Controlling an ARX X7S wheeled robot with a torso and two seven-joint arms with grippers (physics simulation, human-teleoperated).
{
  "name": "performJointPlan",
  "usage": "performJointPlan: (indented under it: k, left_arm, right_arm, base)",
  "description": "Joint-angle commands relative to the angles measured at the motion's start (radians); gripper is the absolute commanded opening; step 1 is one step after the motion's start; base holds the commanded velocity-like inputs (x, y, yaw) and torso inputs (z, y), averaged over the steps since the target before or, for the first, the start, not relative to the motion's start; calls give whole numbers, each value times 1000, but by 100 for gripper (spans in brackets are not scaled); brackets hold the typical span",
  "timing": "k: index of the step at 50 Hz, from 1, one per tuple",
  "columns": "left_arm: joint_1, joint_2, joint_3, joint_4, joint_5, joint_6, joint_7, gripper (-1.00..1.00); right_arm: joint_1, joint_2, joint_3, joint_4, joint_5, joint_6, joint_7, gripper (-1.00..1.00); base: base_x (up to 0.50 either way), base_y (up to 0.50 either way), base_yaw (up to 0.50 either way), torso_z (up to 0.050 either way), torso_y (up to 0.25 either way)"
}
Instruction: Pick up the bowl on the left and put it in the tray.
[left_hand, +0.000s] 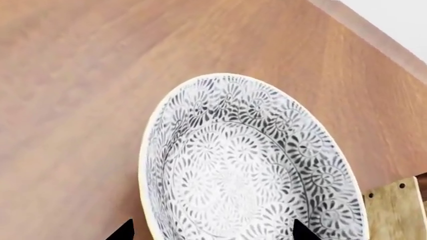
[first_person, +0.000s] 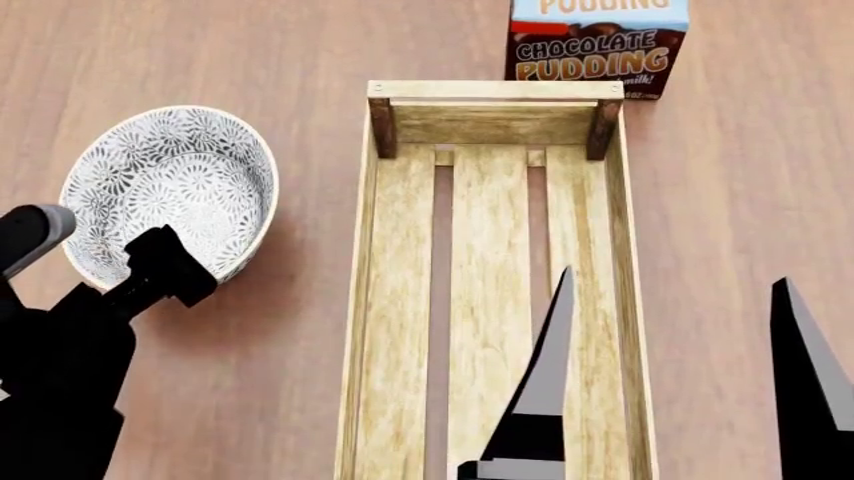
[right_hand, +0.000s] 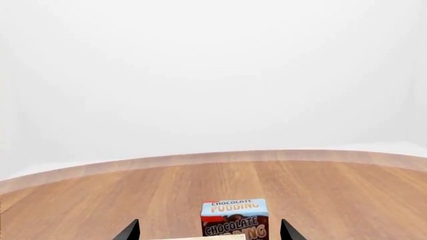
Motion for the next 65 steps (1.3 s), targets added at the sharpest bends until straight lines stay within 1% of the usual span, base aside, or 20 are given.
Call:
performJointPlan:
  k: [1, 7, 16, 20, 32, 33, 57, 65]
  left_arm:
    - [-32, 20, -22, -82, -6, 43, 44, 100]
    - [-40, 19, -22, -123, -15, 66, 52, 100]
    - [-46, 14, -20, -126, -38, 66, 35, 100]
    - [-63, 13, -17, -166, -37, 84, 49, 100]
    - [-76, 8, 3, -178, -46, 85, 36, 100]
    - [-73, 7, 2, -162, -47, 78, 16, -100]
    - [-65, -1, 9, -174, -75, 107, 0, -100]
    - [-65, -3, 6, -150, -102, 102, -11, -100]
  right_arm:
    - [4, -23, 16, 0, -22, -7, -27, 100]
    - [5, -18, 17, -4, -21, -8, -23, 100]
    - [4, -15, 13, -3, -23, -14, -22, 100]
    - [7, -15, 11, -3, -23, -13, -21, 100]
    - [8, -12, 8, -3, -22, -16, -18, 100]
    - [8, -12, 8, -3, -22, -17, -18, 100]
    - [14, -18, -7, 9, -24, -24, -20, 100]
    - [12, -16, -8, 15, -25, -32, -23, 100]
  base:
    - [0, 0, 0, 0, 0]
    - [0, 0, 0, 0, 0]
    - [0, 0, 0, 0, 0]
    - [0, 0, 0, 0, 0]
    - [0, 0, 0, 0, 0]
    - [0, 0, 0, 0, 0]
    - [0, 0, 0, 0, 0]
    - [0, 0, 0, 0, 0]
